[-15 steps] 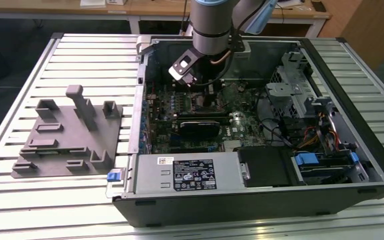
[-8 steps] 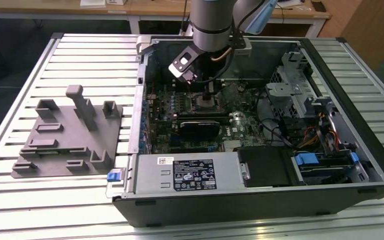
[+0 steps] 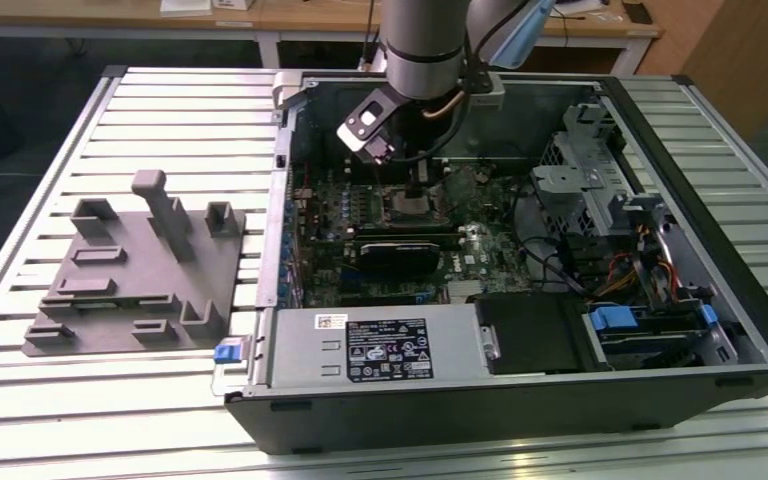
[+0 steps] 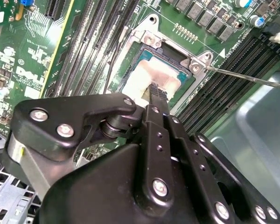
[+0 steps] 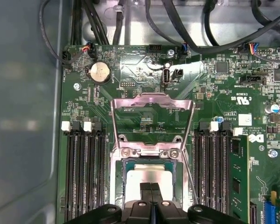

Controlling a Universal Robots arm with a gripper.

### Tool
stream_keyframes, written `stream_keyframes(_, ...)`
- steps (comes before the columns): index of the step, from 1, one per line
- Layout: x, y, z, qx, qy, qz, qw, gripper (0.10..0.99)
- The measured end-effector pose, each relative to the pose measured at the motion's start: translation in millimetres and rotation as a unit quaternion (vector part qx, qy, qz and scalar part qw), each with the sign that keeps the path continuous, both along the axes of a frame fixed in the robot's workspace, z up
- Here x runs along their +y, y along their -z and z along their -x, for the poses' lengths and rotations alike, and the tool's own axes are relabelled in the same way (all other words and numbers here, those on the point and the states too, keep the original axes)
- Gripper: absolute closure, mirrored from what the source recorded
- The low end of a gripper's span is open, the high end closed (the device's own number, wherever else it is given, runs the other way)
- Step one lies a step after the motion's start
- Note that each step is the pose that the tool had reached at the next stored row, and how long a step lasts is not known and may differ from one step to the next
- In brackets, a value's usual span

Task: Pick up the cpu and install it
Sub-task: 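Place the cpu into insertion slot, then close the cpu cover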

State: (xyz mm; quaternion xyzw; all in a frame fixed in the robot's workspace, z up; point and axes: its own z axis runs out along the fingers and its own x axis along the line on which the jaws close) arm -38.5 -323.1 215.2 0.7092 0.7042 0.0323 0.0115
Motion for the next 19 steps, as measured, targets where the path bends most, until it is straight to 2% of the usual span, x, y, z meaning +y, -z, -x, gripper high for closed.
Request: stream_keyframes(19,0.0,-17.4,0.0,0.0000,0.001,0.0000,1.0000,0.980)
